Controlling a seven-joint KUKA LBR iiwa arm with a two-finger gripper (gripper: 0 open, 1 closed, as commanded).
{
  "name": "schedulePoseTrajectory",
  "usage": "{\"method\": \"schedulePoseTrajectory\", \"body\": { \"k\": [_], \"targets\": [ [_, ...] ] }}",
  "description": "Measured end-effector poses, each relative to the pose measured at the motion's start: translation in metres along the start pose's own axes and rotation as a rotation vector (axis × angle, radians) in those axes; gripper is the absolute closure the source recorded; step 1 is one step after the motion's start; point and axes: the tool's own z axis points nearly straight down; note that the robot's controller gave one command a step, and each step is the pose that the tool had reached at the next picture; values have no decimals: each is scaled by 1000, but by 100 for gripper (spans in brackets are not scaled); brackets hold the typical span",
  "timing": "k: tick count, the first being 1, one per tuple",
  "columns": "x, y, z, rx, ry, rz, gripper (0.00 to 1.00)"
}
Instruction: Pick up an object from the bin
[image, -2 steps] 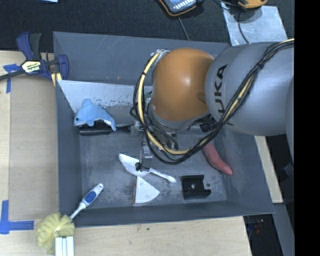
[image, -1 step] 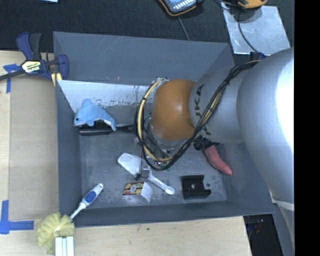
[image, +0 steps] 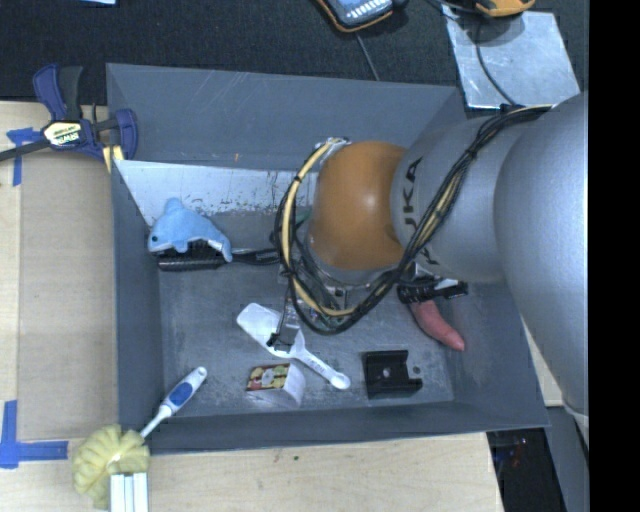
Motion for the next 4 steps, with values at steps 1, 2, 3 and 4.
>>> {"method": "schedulePoseTrajectory", "body": {
  "k": [1,2,3,4],
  "targets": [
    [52,16,15,6,12,-139,0],
    [53,6,45,1,2,398,0],
    [25,-4,44,5,6,156,100],
    [25,-4,44,5,6,156,100]
  ]
}}
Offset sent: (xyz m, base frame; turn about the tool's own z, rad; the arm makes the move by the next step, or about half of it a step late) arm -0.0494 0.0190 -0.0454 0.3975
